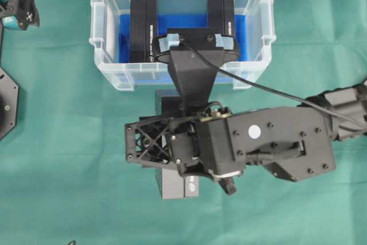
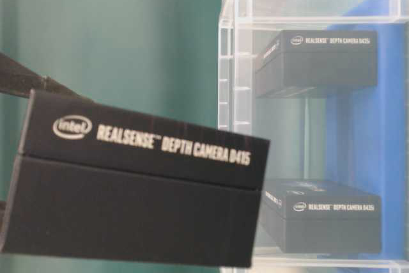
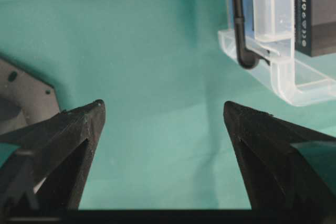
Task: Take out the box from the case.
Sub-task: 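Carry the box pair toward the front and lower it onto the table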
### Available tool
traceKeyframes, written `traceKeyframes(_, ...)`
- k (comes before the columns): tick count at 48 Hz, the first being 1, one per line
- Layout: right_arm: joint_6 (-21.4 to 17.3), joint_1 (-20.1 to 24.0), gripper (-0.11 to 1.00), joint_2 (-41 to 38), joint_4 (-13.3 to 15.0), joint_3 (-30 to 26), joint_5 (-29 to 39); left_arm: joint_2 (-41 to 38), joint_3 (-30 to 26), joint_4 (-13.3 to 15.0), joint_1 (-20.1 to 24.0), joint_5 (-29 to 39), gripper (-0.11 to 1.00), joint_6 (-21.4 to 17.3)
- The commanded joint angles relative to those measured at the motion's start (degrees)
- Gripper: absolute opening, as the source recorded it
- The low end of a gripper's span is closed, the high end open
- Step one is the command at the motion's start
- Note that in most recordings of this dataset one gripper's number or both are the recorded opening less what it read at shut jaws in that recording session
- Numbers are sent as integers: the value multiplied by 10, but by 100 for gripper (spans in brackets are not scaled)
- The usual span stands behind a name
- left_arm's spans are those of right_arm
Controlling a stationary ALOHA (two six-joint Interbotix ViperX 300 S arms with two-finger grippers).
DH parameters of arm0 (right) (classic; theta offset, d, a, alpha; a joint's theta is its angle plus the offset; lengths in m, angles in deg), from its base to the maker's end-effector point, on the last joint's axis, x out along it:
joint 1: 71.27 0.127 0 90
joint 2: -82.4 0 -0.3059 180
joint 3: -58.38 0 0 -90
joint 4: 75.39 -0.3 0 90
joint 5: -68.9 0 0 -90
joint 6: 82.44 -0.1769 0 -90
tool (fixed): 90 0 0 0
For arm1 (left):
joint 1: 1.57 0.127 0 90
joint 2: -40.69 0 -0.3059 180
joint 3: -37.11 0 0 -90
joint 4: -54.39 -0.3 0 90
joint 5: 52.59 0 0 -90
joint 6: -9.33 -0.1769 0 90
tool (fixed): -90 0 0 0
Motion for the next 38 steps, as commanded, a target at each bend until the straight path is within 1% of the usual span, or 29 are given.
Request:
traceKeyframes(1,2,0,68,10,2,-12,-3,1,-11,-1,-1,-2,93,0)
traceKeyframes(12,2,1,68,0,-18,6,-11,3,-10,-1,-1,-2,93,0)
traceKeyframes(20,-1,3,68,0,-32,53,-25,4,-10,-1,-1,-1,93,0)
traceKeyframes(25,-3,3,68,0,-43,94,-63,4,-10,-1,-1,-2,93,0)
traceKeyframes(31,-3,-1,68,0,-47,149,-125,4,-10,-1,-1,-2,93,-2)
traceKeyframes(38,-4,-6,68,0,-62,207,-179,4,-9,-1,-1,-1,93,-4)
